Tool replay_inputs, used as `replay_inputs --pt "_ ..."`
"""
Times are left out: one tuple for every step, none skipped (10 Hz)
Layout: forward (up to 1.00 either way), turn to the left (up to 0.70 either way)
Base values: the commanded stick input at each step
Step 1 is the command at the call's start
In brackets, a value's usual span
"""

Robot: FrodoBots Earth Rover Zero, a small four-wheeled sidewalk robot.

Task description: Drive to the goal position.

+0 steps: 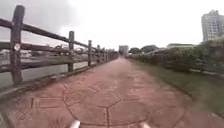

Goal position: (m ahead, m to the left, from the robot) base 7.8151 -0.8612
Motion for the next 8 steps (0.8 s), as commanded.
replay_inputs --pt "0.70 0.00" --pt "0.70 0.00" --pt "0.70 0.00" --pt "0.70 0.00" --pt "0.70 0.00" --pt "0.70 0.00" --pt "0.70 0.00" --pt "0.70 0.00"
